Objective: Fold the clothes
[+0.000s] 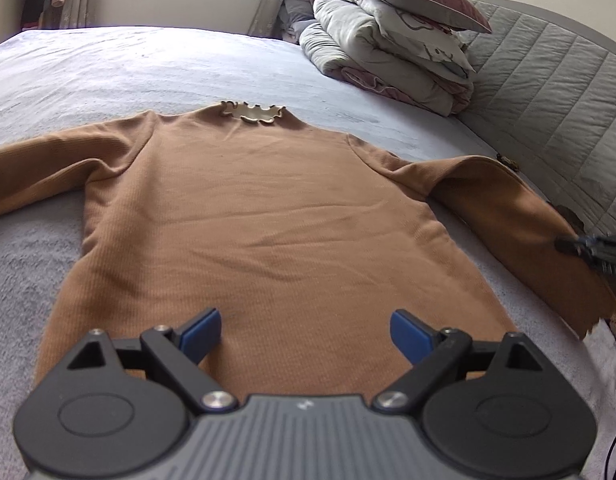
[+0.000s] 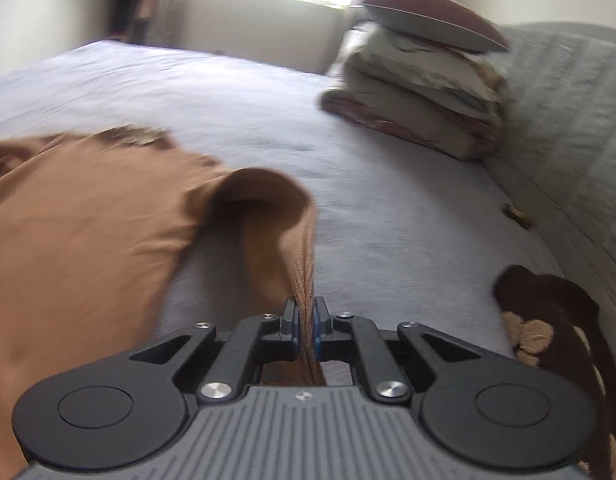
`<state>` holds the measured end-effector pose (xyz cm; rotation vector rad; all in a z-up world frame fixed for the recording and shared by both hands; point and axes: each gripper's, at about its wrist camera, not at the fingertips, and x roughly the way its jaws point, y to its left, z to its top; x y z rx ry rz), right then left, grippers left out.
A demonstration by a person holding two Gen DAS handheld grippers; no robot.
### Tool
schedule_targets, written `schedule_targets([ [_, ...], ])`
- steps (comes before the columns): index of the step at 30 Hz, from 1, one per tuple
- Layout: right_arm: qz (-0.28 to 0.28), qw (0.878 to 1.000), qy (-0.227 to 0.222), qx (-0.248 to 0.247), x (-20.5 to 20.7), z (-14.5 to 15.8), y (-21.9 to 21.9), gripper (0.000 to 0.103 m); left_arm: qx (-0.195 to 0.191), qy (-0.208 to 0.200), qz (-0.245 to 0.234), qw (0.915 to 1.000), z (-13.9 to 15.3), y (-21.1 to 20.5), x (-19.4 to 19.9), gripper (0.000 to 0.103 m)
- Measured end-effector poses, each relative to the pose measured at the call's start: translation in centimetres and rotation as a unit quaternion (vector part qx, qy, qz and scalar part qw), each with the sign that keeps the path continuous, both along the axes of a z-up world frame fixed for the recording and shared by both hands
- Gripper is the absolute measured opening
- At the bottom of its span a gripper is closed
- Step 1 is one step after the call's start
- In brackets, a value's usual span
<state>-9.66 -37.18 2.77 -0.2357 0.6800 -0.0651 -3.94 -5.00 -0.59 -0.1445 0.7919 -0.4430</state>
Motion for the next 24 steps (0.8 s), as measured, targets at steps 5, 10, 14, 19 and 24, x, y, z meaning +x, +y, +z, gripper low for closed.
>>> schedule_targets([
  [5, 0.039, 0.998, 0.049, 0.005, -0.8, -2.0, 3.5, 0.008, -0.007, 0.004, 0.004, 1.0000, 0.3, 0.2, -0.3, 0.093],
  [10, 0.037, 0.994, 0.101, 0.034, -0.8, -4.2, 5.4, 0.011, -0.011, 0.005, 0.000, 0.9999, 0.6, 0.1, -0.5, 0.093],
  [14, 0.045, 0.992, 0.104, 0.048, -2.0, -3.1, 5.1, 0.015, -0.015, 0.006, -0.004, 0.9999, 0.8, 0.0, -0.6, 0.093],
  [19, 0.012, 0.990, 0.082, 0.112, -3.4, -0.1, 0.9, 0.034, -0.017, 0.008, -0.004, 0.9998, 0.9, 0.1, -0.4, 0.093],
  [24, -0.060, 0.985, 0.105, 0.123, -2.6, -0.6, -2.6, 0.035, -0.025, 0.022, 0.000, 0.9995, 0.5, 0.3, 0.0, 0.093],
])
